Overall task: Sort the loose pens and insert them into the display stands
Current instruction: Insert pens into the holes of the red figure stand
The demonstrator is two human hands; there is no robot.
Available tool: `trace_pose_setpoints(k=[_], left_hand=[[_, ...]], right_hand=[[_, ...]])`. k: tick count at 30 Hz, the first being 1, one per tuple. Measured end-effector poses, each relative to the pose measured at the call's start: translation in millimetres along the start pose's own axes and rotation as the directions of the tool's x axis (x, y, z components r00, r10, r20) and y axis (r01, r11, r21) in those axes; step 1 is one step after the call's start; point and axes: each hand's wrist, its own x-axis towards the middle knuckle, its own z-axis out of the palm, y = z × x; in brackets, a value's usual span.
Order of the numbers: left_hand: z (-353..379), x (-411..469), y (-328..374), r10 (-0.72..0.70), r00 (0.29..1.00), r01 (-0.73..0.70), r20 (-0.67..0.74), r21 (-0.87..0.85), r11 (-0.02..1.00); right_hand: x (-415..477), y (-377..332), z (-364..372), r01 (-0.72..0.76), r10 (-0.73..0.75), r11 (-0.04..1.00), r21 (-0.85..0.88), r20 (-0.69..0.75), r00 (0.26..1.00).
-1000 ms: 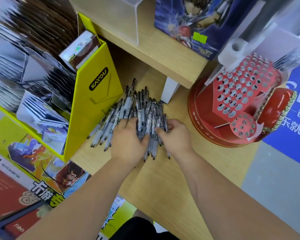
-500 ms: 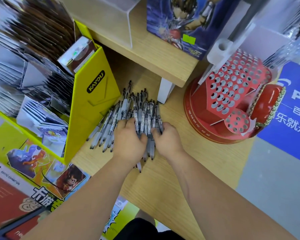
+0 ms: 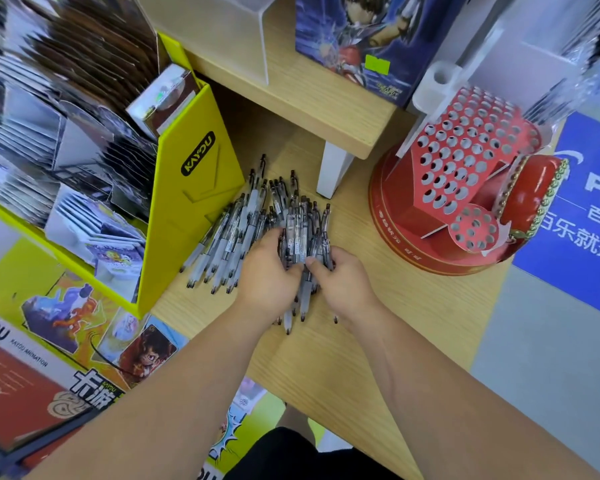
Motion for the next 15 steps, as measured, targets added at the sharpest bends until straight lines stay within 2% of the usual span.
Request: trace_pose_setpoints(k=[4, 7, 11, 15], left_hand=[[2.7, 1.5, -2.5, -0.001, 1.0, 0.001, -0.001, -0.108, 0.994], [3.0, -1.5, -0.2, -0.059, 0.998, 0.065, 0.031, -0.223, 0.973], [5.1, -4.8, 0.6, -0.108, 0.991, 0.133, 0.084, -0.432, 0.892], [9.3, -3.1, 5.6, -0.127, 0.98, 0.193, 0.154, -0.562, 0.804]], right_hand=[[-8.9, -0.9, -3.6, -0.011, 0.008, 0.998, 0.067, 0.039, 0.999], [-11.3, -4.9, -6.1, -0.013, 0.009, 0.995, 0.1, 0.045, 0.999], [-12.3, -10.3, -11.4, -0.008, 0.001, 0.995, 0.104, 0.063, 0.998], [-13.8, -12.0, -19.4, -0.028, 0.017, 0.987, 0.16, 0.07, 0.997]])
